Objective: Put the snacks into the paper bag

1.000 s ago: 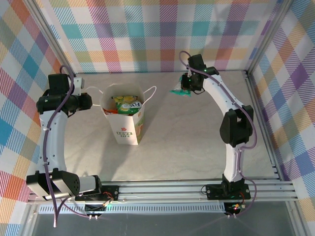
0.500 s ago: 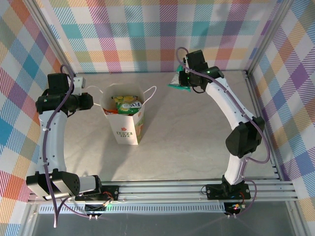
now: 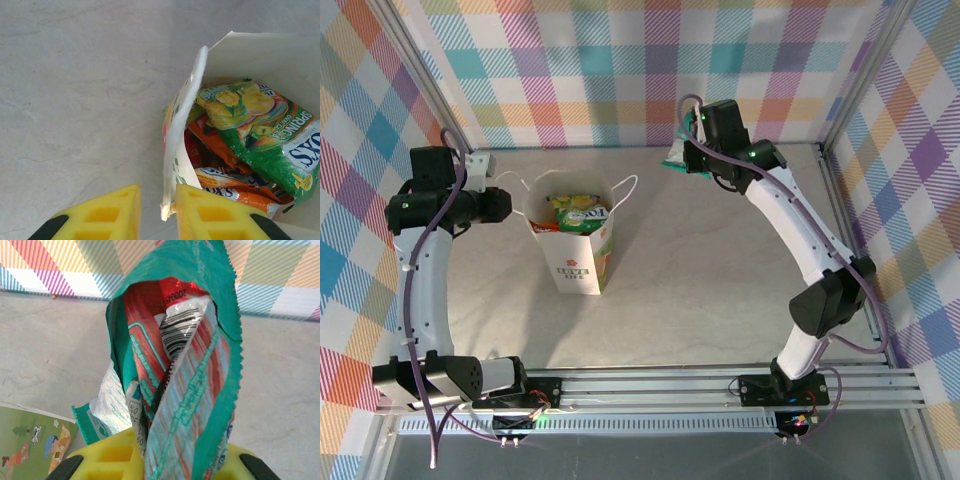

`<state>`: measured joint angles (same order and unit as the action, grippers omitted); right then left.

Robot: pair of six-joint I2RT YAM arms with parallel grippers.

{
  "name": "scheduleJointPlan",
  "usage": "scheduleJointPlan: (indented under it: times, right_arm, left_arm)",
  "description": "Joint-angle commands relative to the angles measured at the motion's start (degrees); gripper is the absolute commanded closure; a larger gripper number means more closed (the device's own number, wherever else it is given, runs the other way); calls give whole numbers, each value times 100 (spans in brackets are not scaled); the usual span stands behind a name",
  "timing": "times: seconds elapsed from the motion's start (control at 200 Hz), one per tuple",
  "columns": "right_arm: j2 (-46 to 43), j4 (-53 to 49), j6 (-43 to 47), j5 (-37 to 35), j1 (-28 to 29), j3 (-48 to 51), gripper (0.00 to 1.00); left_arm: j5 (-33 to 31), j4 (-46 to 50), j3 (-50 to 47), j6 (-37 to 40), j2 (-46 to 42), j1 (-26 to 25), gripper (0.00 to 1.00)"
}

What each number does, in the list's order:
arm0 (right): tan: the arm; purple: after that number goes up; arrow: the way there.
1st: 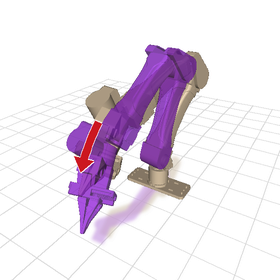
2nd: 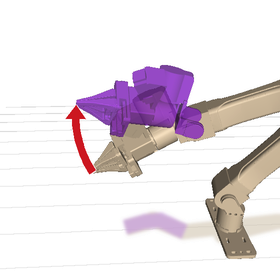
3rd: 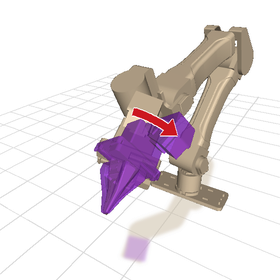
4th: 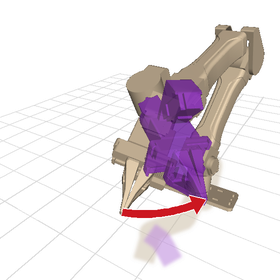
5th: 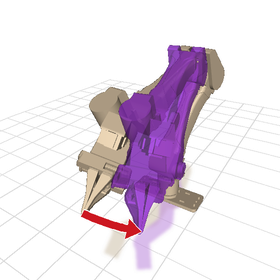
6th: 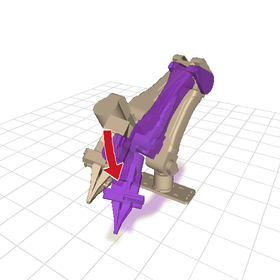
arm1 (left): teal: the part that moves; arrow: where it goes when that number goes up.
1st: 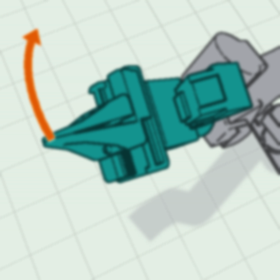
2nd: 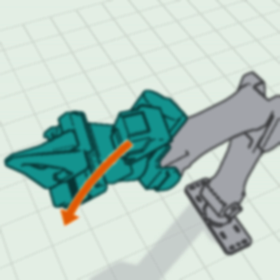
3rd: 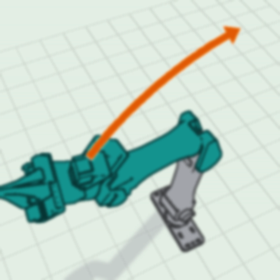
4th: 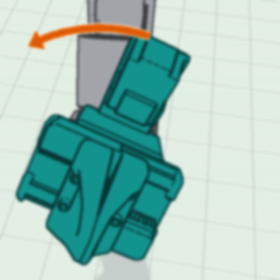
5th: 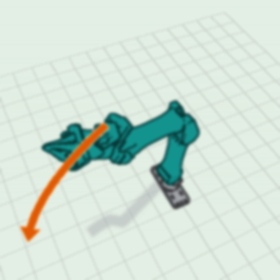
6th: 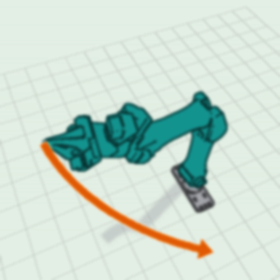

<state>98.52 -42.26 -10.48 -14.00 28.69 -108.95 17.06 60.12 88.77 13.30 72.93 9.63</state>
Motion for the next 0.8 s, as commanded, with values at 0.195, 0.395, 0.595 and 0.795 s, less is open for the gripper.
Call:
scheduleJointPlan:
  times: [0.195, 0.395, 0.595, 0.795]
  right_arm:
    - [-342, 648, 629, -512, 480, -230, 83]
    - [-368, 662, 840, -671, 678, -436, 83]
    - [-386, 705, 1093, -815, 897, -662, 83]
    - [-336, 816, 1226, -802, 1088, -854, 83]
  left_arm:
    - [54, 212, 18, 212, -208, -14, 75]
    - [80, 209, -18, 257, -301, -31, 75]
    - [185, 171, -40, 261, -297, -45, 75]
    - [242, 195, -63, 270, -270, -61, 75]
